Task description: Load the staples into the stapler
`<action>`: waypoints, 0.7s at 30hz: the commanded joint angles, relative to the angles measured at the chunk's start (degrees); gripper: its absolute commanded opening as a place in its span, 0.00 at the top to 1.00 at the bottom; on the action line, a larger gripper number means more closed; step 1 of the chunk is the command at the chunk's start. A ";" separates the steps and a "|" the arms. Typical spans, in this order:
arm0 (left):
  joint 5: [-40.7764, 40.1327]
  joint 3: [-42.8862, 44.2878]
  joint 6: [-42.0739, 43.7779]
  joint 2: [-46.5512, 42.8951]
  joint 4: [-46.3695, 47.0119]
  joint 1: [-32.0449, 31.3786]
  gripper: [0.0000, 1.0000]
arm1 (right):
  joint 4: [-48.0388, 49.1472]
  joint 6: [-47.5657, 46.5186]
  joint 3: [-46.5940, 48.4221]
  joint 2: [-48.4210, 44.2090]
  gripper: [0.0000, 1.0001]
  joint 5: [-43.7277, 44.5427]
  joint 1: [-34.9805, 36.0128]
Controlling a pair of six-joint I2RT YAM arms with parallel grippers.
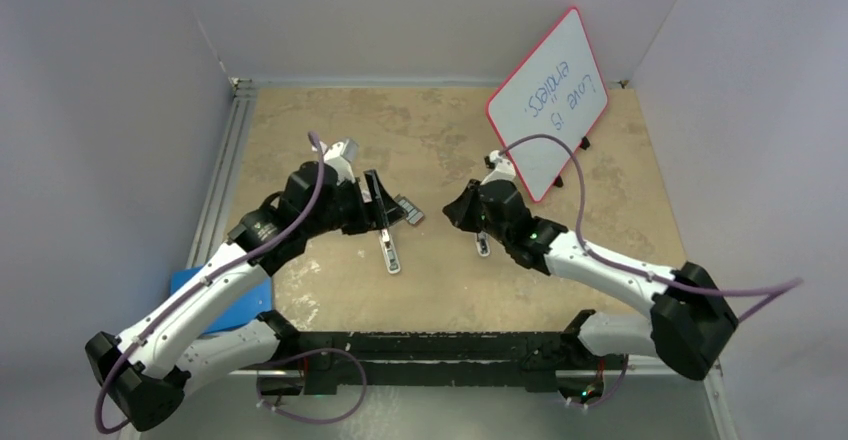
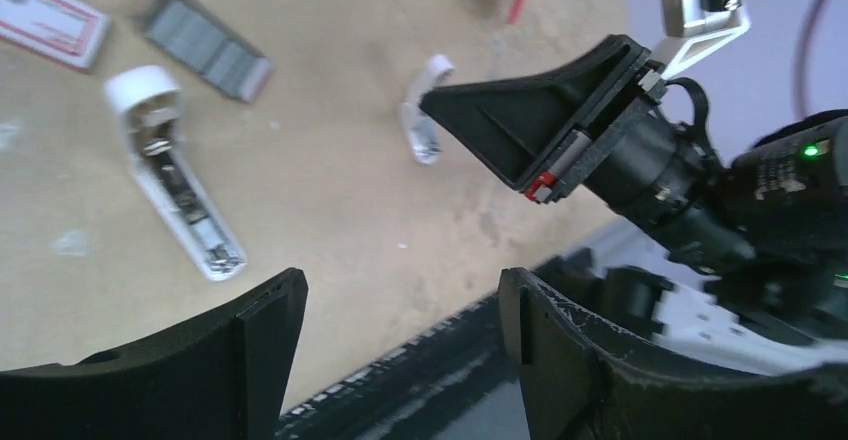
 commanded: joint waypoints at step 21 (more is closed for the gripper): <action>62.92 2.52 -38.07 14.47 45.40 13.29 0.32 | 53.66 -7.81 -14.79 -24.16 0.83 -27.94 -3.07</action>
